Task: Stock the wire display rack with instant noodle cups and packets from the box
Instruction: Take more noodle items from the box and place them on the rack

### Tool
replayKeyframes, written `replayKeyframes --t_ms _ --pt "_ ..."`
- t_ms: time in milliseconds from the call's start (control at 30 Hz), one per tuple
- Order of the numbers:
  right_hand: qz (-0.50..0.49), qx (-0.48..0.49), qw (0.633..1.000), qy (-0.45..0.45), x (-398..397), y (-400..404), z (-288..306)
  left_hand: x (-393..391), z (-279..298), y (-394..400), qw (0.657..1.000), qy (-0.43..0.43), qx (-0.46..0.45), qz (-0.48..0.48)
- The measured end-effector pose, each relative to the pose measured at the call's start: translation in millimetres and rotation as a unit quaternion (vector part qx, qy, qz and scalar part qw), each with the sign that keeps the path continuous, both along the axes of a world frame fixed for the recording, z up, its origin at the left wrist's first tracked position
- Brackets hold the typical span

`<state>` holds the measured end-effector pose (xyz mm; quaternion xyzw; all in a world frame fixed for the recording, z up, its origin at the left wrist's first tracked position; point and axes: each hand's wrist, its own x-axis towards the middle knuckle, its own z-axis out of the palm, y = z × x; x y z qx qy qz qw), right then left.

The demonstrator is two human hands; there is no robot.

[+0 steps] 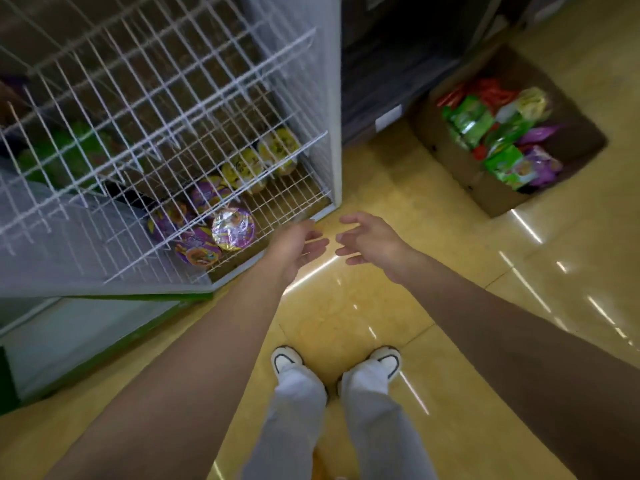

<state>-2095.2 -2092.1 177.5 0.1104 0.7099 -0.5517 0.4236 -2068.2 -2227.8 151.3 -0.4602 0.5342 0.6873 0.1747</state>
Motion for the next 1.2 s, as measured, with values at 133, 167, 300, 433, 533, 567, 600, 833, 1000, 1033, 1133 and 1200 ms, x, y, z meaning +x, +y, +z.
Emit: replayKeyframes --t_ms 133,167,300,433,533,567,600,833,1000,1033,1133,1200 --pt "-0.068 -0.005 0.998 -0.010 5.1 52.0 53.3 -8.4 59.7 56.0 0.999 0.026 0.013 -0.031" --pt "-0.090 -0.016 0.996 -0.011 8.0 64.2 65.6 -8.7 73.9 68.9 0.999 0.032 0.015 -0.038" --pt "-0.169 -0.043 0.985 -0.002 22.9 107.9 112.3 -11.2 128.7 112.1 0.995 0.064 0.006 -0.079" --pt "-0.216 -0.055 0.975 0.023 32.2 157.3 158.6 -25.4 170.7 157.2 0.989 0.089 0.010 -0.120" --pt "-0.266 -0.051 0.961 0.055 25.8 200.4 187.0 -42.9 193.2 192.0 0.981 0.111 0.022 -0.157" --pt "-0.283 -0.045 0.956 0.068 22.0 215.6 195.7 -49.5 200.2 204.1 0.977 0.120 0.022 -0.173" --pt "-0.297 -0.041 0.951 0.079 17.6 229.2 203.9 -56.4 206.7 215.6 0.973 0.128 0.022 -0.189" --pt "-0.347 -0.006 0.931 0.117 -31.8 303.5 239.3 -112.3 224.9 298.1 0.954 0.150 0.081 -0.246" --pt "-0.353 0.043 0.924 0.139 -85.7 359.2 253.3 -177.9 217.3 370.2 0.943 0.126 0.115 -0.285" --pt "-0.357 0.051 0.922 0.139 -97.2 371.0 257.1 -194.0 216.8 385.1 0.943 0.118 0.119 -0.287" --pt "-0.368 0.070 0.917 0.135 -130.6 409.7 266.7 -239.7 217.1 430.7 0.937 0.116 0.134 -0.301" --pt "-0.378 0.085 0.911 0.142 -152.0 434.9 268.6 -265.3 220.5 457.6 0.927 0.124 0.147 -0.321"
